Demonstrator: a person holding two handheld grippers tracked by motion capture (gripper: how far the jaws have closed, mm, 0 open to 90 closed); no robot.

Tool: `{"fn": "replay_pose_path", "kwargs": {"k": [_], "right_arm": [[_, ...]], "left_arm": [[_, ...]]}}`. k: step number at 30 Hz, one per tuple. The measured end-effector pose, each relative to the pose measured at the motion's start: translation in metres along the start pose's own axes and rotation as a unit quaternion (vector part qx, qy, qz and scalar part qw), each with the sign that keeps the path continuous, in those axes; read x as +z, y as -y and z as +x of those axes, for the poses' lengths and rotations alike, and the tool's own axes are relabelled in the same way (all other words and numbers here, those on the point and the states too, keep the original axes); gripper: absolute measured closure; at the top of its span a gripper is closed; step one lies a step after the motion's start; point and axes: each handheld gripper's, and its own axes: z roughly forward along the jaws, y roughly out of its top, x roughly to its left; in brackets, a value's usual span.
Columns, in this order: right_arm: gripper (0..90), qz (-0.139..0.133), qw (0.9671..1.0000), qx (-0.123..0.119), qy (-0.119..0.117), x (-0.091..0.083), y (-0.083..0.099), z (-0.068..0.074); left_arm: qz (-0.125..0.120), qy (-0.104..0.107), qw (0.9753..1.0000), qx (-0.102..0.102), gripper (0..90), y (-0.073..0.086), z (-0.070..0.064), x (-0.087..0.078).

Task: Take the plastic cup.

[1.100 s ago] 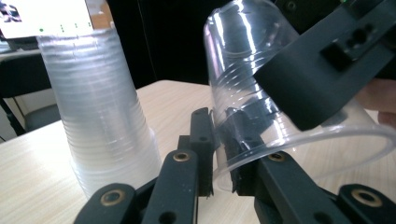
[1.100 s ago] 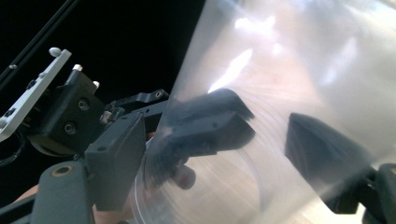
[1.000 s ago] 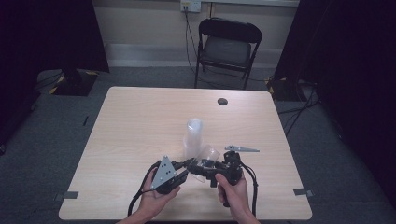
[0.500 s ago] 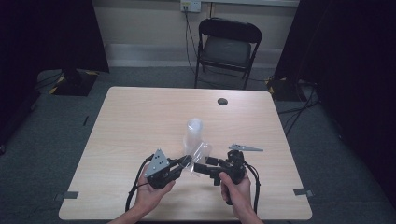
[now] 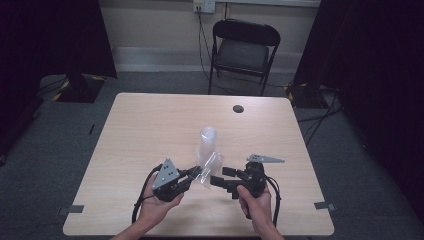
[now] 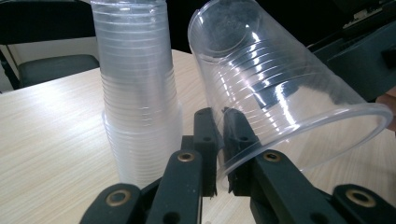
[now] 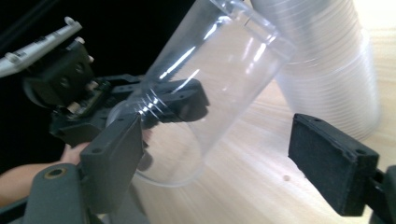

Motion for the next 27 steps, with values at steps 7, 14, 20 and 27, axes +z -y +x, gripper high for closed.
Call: {"fn": "replay_pose_path", "kwargs": {"k": [7,14,20,27], "right_arm": [[16.8,0.005,0.9987,-0.04,0.031,-0.004,0.0,0.001],[23.7,0.004,0.9967,-0.071,0.04,-0.008,0.001,0.003],[20.3,0.013,0.9936,-0.1,0.052,-0.01,0.004,0.002],[17.6,0.016,0.9891,-0.136,0.055,-0.014,0.003,0.006]], "left_arm": [[0.026,0.013,0.9994,-0.018,85.5,-0.005,0.003,-0.004],[0.045,0.04,0.9967,-0.054,85.4,-0.009,0.008,-0.008],[0.062,0.069,0.9932,-0.071,85.3,-0.013,0.011,-0.01],[0.114,0.094,0.9849,-0.09,85.4,-0.014,0.021,-0.007]]}}
